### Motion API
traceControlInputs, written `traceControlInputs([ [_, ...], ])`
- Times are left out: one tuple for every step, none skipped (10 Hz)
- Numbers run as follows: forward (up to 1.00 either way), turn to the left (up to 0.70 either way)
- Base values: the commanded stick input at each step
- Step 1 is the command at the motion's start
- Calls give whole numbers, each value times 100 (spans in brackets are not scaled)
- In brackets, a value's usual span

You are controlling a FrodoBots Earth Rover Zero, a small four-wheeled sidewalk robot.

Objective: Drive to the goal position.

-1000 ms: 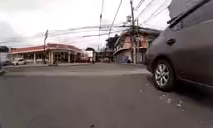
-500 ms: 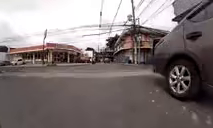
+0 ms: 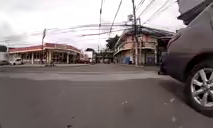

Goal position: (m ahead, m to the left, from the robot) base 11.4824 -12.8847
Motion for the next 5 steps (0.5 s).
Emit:
traceControlInputs([
  [100,-29],
  [100,0],
  [100,0],
  [100,0],
  [100,0],
])
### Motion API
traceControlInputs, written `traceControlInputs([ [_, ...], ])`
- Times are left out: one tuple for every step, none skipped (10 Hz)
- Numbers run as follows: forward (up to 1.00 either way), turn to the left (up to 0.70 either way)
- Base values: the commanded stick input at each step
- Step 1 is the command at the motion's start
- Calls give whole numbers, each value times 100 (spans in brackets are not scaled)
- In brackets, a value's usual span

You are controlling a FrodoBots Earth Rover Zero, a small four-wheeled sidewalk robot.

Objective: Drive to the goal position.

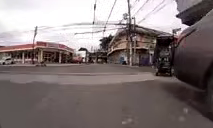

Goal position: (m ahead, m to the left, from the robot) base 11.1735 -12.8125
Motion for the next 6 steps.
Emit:
traceControlInputs([
  [100,0],
  [100,0],
  [100,0],
  [100,0],
  [100,0],
  [100,0],
])
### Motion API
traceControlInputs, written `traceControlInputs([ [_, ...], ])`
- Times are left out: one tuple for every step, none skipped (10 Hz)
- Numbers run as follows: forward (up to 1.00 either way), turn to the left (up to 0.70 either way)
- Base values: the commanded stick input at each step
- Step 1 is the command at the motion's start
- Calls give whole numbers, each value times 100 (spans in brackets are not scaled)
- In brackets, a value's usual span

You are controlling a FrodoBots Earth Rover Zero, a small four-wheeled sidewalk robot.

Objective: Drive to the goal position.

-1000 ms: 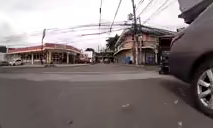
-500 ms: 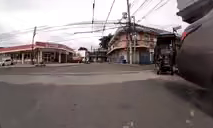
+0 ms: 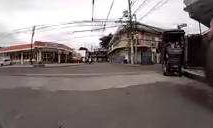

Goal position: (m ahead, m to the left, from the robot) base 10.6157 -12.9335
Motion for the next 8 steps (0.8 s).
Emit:
traceControlInputs([
  [100,0],
  [100,-40],
  [100,-40],
  [100,-40],
  [100,-40],
  [100,-30],
  [100,0],
  [100,0],
])
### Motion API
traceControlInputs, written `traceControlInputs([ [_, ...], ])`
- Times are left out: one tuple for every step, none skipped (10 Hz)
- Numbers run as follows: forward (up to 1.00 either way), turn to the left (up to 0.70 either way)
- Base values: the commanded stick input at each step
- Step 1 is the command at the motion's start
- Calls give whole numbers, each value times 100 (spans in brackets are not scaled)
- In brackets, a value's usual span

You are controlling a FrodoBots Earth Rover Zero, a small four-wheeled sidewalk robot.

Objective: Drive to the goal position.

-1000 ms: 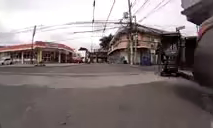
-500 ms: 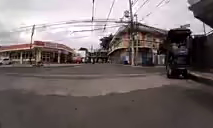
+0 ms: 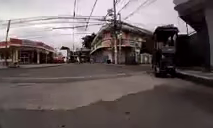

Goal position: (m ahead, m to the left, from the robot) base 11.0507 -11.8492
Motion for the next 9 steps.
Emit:
traceControlInputs([
  [100,0],
  [100,0],
  [100,0],
  [100,0],
  [100,0],
  [100,0],
  [100,0],
  [100,0],
  [100,0],
])
